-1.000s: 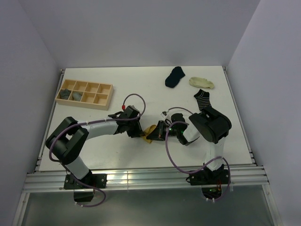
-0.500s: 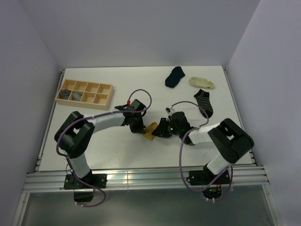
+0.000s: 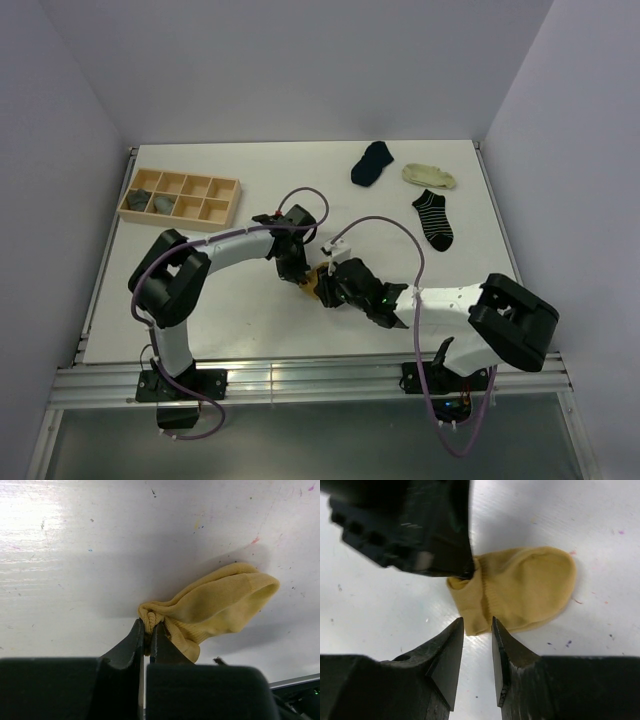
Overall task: Roll the socks
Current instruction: Roll the sock at the center of the board.
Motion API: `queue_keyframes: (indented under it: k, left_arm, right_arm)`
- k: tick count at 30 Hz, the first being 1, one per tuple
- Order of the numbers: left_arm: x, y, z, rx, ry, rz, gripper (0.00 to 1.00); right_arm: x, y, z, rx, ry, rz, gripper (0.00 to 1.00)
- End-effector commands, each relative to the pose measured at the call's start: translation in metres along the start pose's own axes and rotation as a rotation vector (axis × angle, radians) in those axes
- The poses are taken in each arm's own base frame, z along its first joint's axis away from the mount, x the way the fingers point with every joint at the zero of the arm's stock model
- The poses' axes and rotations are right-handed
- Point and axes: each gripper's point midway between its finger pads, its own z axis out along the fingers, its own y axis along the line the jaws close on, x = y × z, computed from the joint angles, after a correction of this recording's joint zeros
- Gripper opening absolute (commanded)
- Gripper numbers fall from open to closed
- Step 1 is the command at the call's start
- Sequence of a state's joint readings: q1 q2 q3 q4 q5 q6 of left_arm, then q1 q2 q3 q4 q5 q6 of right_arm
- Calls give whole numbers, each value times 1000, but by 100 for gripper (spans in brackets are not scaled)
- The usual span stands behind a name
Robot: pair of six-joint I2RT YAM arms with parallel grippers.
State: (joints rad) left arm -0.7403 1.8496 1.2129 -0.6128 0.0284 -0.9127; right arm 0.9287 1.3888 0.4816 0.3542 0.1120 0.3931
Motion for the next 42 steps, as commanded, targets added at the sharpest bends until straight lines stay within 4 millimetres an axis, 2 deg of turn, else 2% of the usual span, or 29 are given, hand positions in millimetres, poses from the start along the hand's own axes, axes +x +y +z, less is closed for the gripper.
queue_keyframes:
  k: [1, 10, 20, 27, 31, 33, 34, 36, 37, 39, 40, 42]
  left_arm:
    - [-2, 4, -2, -35, 7, 32, 0]
    - [-1, 3, 0, -38, 18, 44, 0]
    - [0, 6, 2, -44, 27, 58, 0]
    - [-3, 8, 1, -40, 27, 61, 0]
    - [-7, 6, -3, -16, 19, 53, 0]
    - [-11, 9, -6, -12, 9, 45, 0]
    - [-11, 10, -7, -11, 7, 42, 0]
    - [-15, 15, -9, -13, -2, 28, 0]
    - [-17, 16, -10, -8, -11, 21, 2]
    - [-21, 22, -13, -6, -27, 1, 7]
    - [-25, 20, -17, 10, -44, -9, 16]
    - [-30, 25, -19, 15, -60, -32, 23]
  right_arm:
    - [-24, 15, 4, 27, -71, -125, 37]
    - [-18, 40, 16, 34, -46, -264, 38]
    - [19, 18, 34, 138, 63, -310, 38]
    - [52, -2, 42, 215, 168, -315, 37]
    - [65, -8, 45, 249, 221, -302, 31]
    - [70, -8, 46, 249, 242, -291, 17]
    - [73, -7, 46, 243, 253, -287, 4]
    - [71, -3, 45, 220, 254, -275, 0]
    - [75, 7, 44, 162, 275, -262, 0]
    - [65, 24, 42, 75, 265, -224, 0]
    - [66, 37, 40, 3, 286, -205, 0]
    - [54, 52, 37, -71, 285, -155, 0]
